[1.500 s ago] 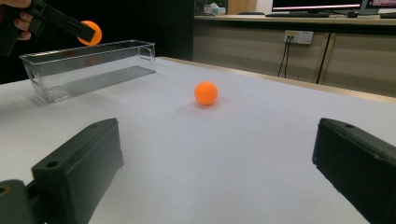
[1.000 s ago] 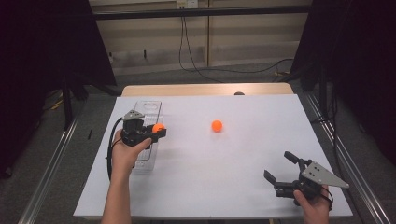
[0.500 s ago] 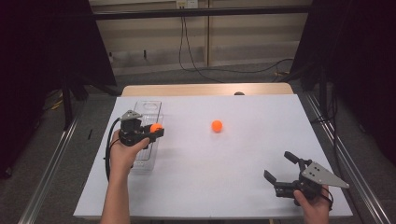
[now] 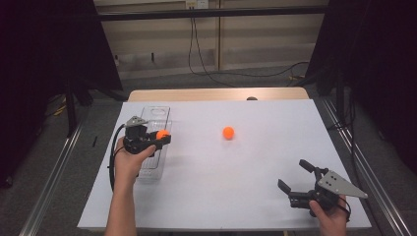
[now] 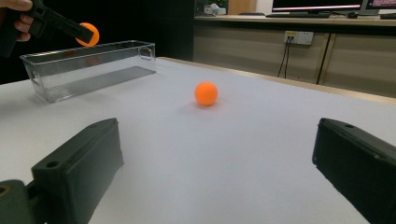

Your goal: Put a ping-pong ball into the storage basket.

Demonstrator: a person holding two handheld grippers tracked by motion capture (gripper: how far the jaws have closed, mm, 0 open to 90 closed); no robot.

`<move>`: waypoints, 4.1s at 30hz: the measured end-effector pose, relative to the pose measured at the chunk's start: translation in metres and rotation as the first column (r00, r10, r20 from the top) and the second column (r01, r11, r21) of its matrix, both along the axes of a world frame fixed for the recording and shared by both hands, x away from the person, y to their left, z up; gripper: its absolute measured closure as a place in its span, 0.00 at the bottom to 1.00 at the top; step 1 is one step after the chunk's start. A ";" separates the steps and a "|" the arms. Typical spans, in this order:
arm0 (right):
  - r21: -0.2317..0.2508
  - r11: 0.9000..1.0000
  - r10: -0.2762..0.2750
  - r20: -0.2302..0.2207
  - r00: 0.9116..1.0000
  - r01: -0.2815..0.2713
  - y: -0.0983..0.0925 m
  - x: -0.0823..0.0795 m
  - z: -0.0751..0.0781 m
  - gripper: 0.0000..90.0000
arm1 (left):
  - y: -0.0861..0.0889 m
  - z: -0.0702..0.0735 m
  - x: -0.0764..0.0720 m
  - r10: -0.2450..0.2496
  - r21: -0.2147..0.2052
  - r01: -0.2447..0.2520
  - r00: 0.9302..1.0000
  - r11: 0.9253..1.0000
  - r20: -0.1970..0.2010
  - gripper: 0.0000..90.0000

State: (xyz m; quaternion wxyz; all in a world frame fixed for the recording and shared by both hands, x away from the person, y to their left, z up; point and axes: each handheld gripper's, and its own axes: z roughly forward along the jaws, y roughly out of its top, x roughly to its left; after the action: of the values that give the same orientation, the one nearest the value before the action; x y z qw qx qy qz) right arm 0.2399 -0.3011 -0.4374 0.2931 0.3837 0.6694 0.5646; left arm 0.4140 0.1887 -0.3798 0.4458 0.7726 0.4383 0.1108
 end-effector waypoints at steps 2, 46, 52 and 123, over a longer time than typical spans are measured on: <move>0.000 1.000 0.000 0.001 1.000 0.000 0.000 0.000 0.000 0.01 | 0.000 0.000 0.000 0.000 0.004 0.000 1.000 1.000 -0.002 0.56; 0.000 1.000 0.002 -0.002 1.000 -0.002 0.000 0.000 0.000 0.01 | 0.016 -0.007 0.003 0.068 0.060 -0.068 0.998 0.996 0.005 0.56; 0.001 1.000 0.000 0.000 1.000 0.000 0.000 0.000 0.000 0.01 | 0.019 -0.009 0.003 0.082 0.066 -0.081 0.997 0.995 0.001 0.56; -0.003 1.000 0.001 0.001 1.000 -0.001 0.000 0.000 0.000 0.01 | -0.013 -0.003 -0.001 0.025 0.055 -0.025 1.000 0.998 0.011 0.31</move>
State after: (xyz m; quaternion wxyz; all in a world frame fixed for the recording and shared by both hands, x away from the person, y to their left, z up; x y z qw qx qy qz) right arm 0.2404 -0.3014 -0.4372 0.2936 0.3825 0.6704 0.5640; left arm 0.4129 0.1758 -0.3829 0.4252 0.7784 0.4425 0.1321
